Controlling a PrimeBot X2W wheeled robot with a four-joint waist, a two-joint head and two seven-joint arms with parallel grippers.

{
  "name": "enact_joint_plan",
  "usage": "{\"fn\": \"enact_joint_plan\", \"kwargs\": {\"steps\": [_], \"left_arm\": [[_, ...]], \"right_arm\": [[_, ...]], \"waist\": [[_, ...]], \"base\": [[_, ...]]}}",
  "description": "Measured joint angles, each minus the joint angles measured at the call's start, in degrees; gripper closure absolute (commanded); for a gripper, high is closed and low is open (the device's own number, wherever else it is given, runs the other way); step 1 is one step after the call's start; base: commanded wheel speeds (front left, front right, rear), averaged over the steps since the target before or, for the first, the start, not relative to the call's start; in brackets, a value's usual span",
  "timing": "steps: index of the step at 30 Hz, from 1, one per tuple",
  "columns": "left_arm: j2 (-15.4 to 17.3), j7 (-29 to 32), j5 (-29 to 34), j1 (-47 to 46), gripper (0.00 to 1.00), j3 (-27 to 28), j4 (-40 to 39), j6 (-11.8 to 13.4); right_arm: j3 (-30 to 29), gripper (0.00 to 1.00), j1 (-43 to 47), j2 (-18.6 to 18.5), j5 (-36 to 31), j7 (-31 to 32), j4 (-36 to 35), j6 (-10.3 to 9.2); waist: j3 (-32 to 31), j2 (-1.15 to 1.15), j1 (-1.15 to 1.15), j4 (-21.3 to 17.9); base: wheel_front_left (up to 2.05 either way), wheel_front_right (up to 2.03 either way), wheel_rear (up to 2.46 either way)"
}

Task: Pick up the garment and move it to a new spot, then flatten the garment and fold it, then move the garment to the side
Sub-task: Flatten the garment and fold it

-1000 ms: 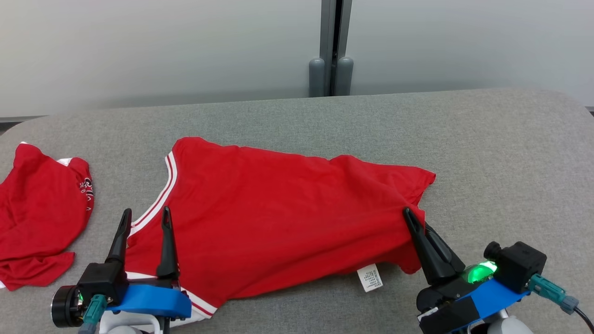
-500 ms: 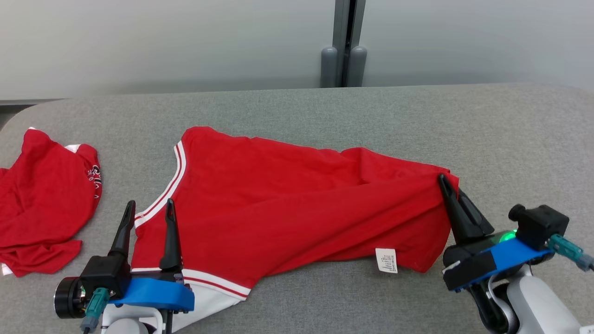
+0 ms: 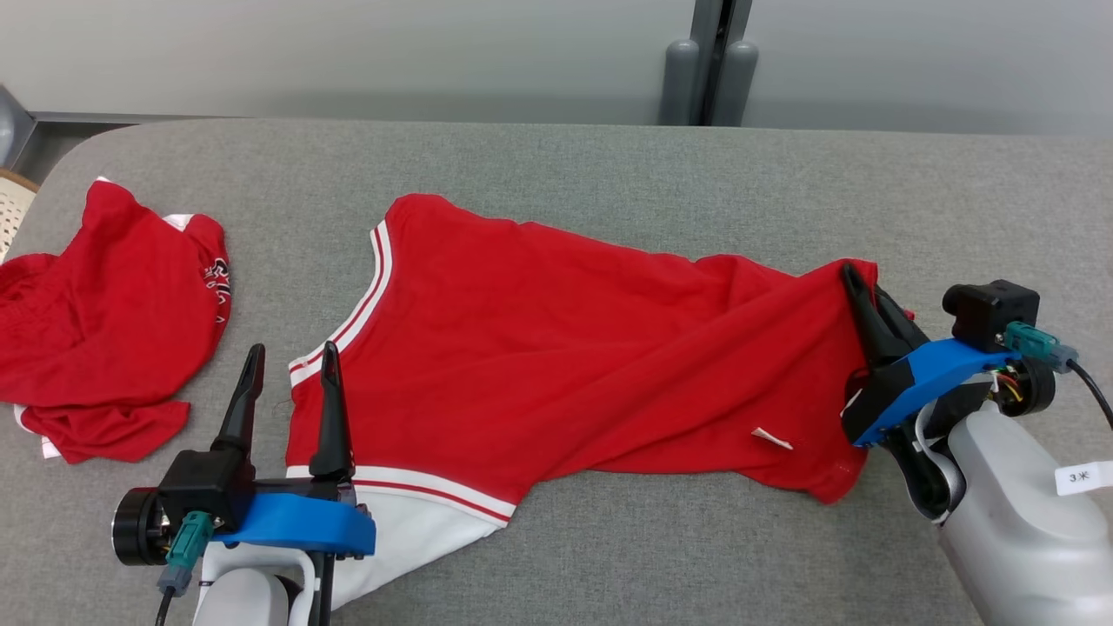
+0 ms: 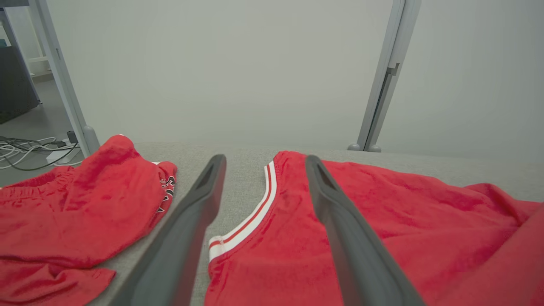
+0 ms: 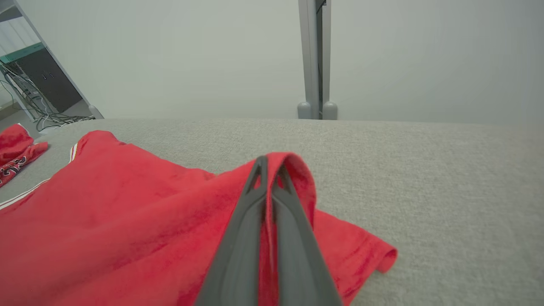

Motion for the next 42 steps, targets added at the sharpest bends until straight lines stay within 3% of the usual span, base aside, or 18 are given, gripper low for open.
{"fn": "enact_joint_plan", "kwargs": {"steps": [1,2,3,6,13,21,28,42], "left_arm": [[0.01,0.00,-0.03,-0.05,0.00,-0.04,0.02,0.04],[0.01,0.00,-0.05,-0.12,0.00,-0.09,0.02,0.05],[0.01,0.00,-0.13,-0.13,0.00,-0.13,0.02,0.13],[0.01,0.01,-0.47,-0.09,0.00,-0.07,0.04,0.54],[-0.01,0.00,-0.18,0.23,0.00,0.79,0.10,0.64],[0.00,0.00,0.09,1.89,0.00,1.37,-0.01,0.55],[0.00,0.01,0.15,2.58,0.00,1.52,0.15,0.48],[0.00,0.00,0.33,2.60,0.00,0.90,0.22,-0.01]], "right_arm": [[0.35,0.74,-0.77,0.07,0.07,-0.04,1.80,0.00],[0.60,0.17,-1.33,0.11,0.18,-0.07,3.20,0.00],[0.80,0.00,-1.72,0.19,0.56,-0.13,4.23,0.00],[0.48,0.00,-1.91,-0.15,1.00,-0.21,4.97,0.00],[-6.56,0.00,3.24,-2.75,-0.27,-0.24,-3.71,0.00],[-12.09,0.00,15.15,-0.15,-3.21,-0.25,-13.71,0.00],[-8.71,0.00,21.72,2.49,-3.14,-0.25,-16.11,0.00],[-0.11,0.00,22.20,3.56,0.94,-0.25,-7.88,0.00]], "waist": [[0.19,0.00,0.00,0.21],[0.31,0.00,0.00,0.37],[0.36,0.00,0.00,0.46],[0.19,0.00,0.00,-0.11],[-0.82,0.00,0.00,-2.01],[-2.87,0.00,-0.01,-3.89],[-3.94,0.00,-0.01,-4.57],[-3.64,0.00,-0.01,-2.65]], "base": [[0.00,0.00,0.00],[0.00,0.00,0.00],[0.00,0.00,0.00],[0.00,0.00,0.00],[0.00,0.00,0.00],[0.00,0.00,0.00],[0.00,0.00,0.00],[0.00,0.00,0.00]]}}
